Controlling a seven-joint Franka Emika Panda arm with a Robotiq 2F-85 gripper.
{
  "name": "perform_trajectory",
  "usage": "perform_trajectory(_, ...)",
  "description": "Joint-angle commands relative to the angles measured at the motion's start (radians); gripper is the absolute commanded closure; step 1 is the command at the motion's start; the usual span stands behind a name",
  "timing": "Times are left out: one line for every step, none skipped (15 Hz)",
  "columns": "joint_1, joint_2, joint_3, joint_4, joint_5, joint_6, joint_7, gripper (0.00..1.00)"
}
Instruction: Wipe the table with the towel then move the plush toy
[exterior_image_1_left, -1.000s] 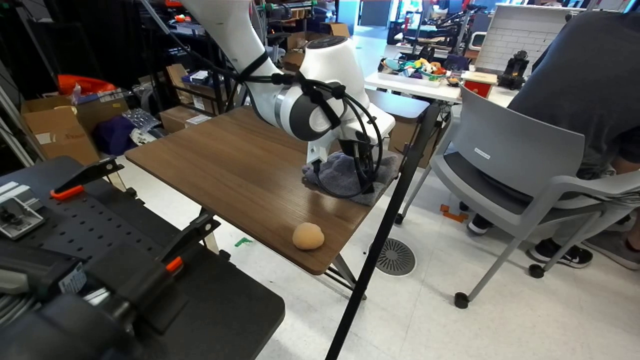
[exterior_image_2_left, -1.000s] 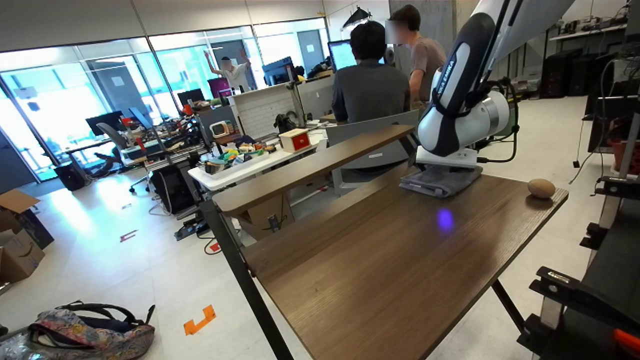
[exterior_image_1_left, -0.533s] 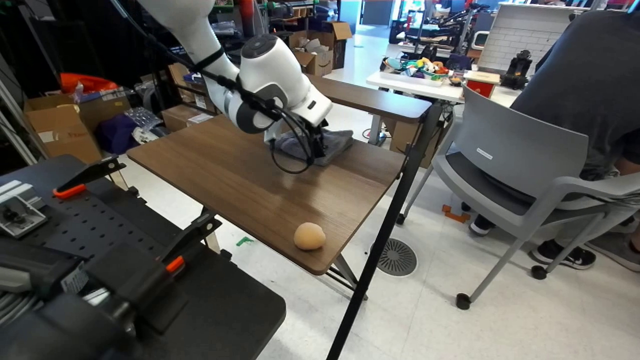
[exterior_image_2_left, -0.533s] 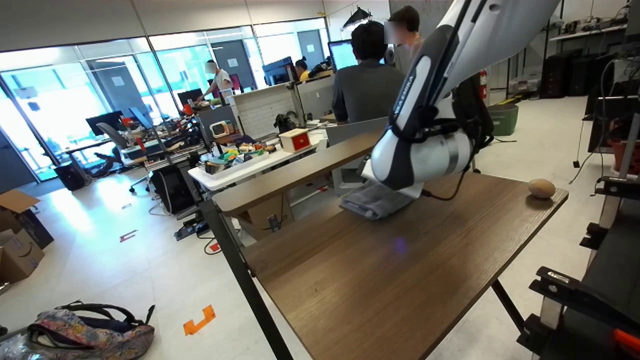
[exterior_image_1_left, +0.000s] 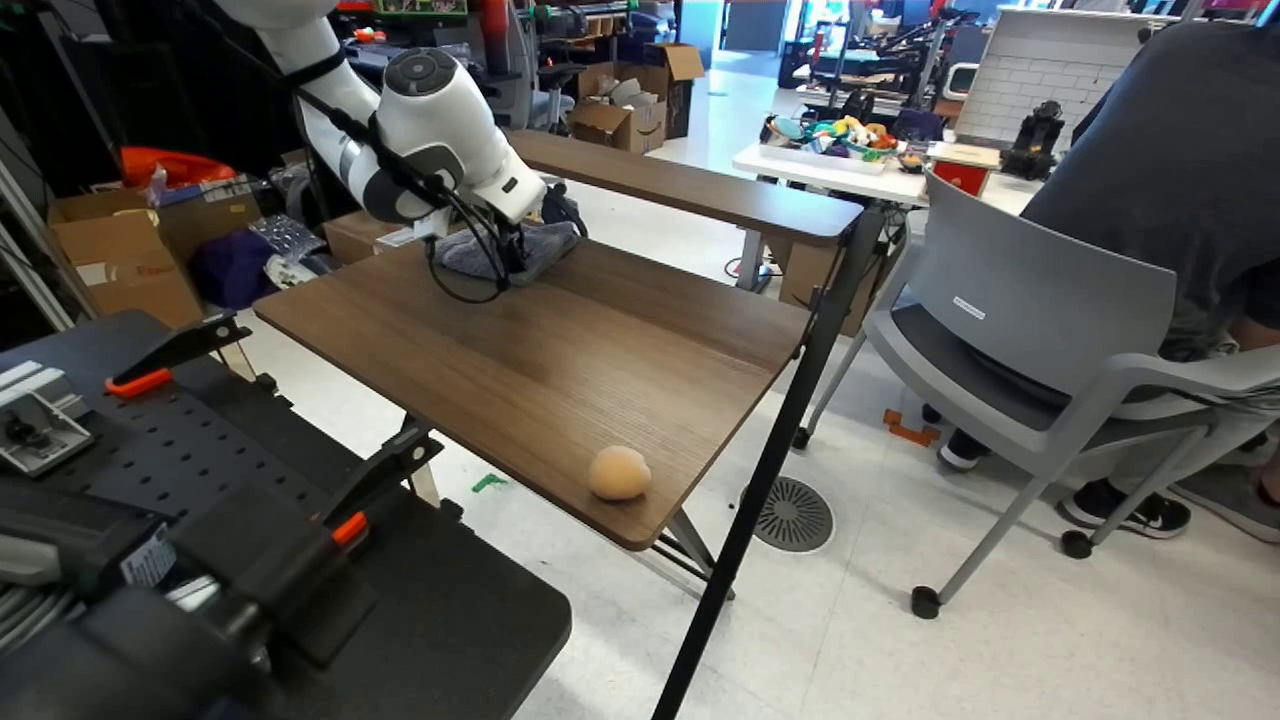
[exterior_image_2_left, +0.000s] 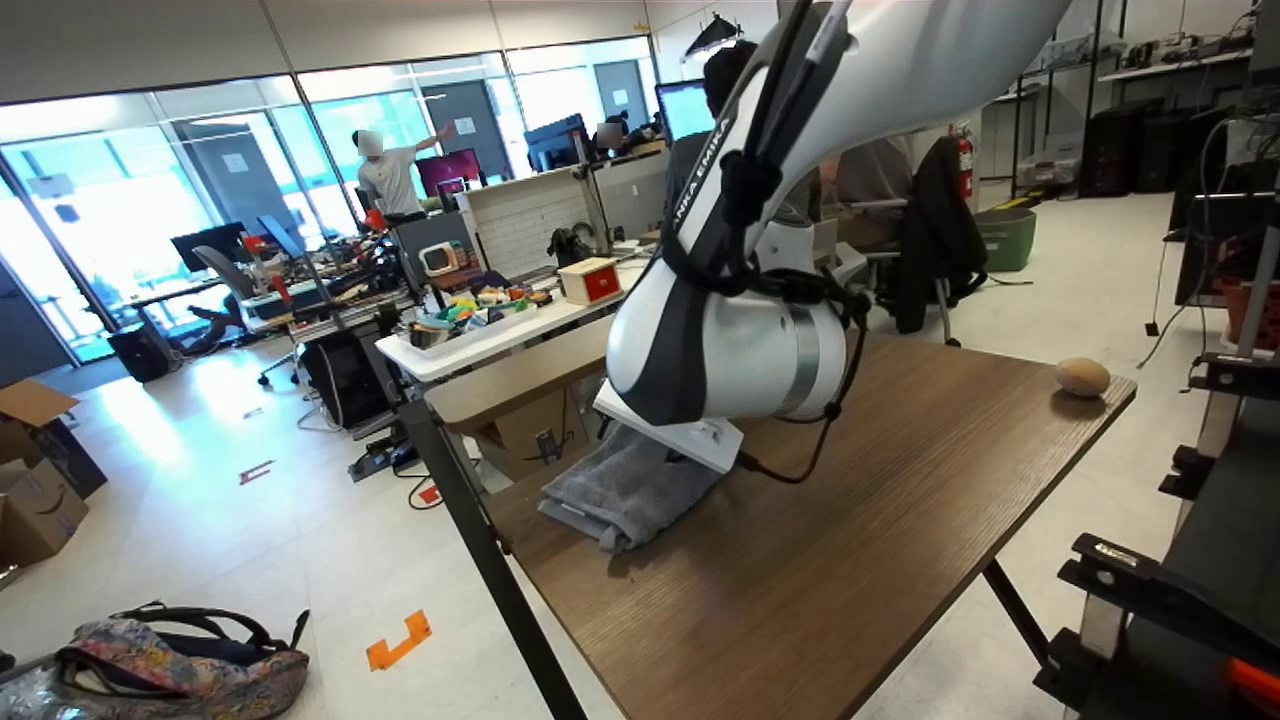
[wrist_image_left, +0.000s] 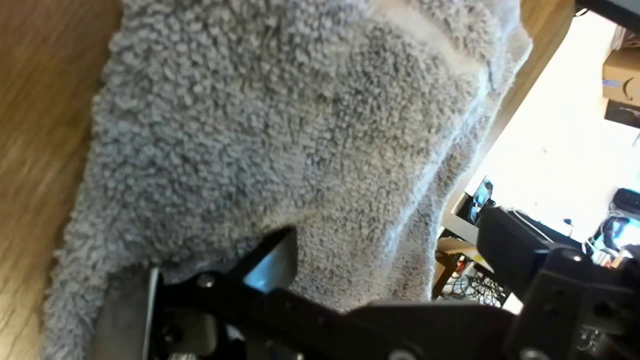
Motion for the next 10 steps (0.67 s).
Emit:
perform_trajectory(-0.068,-0.016,0.005,-0.021,0.035,-0.126,-0.059,0.00)
perform_trajectory(-0.071,-0.043,-0.041,-0.046,0.052,-0.171,-0.049,0.00)
perform_trajectory(-0.066,-0.055,-0.089,-0.058,0.062,-0.206,-0.038,0.00)
perform_trajectory(-0.055,-0.072,-0.151,-0.086,0.068,-0.216,-0.029,0.00)
perform_trajectory(-0.064,-0.081,-0.180,-0.113,0.064,-0.231,-0.036,0.00)
perform_trajectory(-0.061,-0.088,-0.220,-0.136,0.064,-0.247,-0.036,0.00)
perform_trajectory(-0.060,-0.099,-0.252,-0.176,0.060,-0.247,-0.037,0.00)
perform_trajectory(-0.052,-0.100,-0.289,-0.200,0.053,-0.247,-0.036,0.00)
perform_trajectory(-0.043,-0.108,-0.327,-0.231,0.048,-0.238,-0.035,0.00)
perform_trajectory(-0.034,-0.109,-0.363,-0.247,0.048,-0.240,-0.028,0.00)
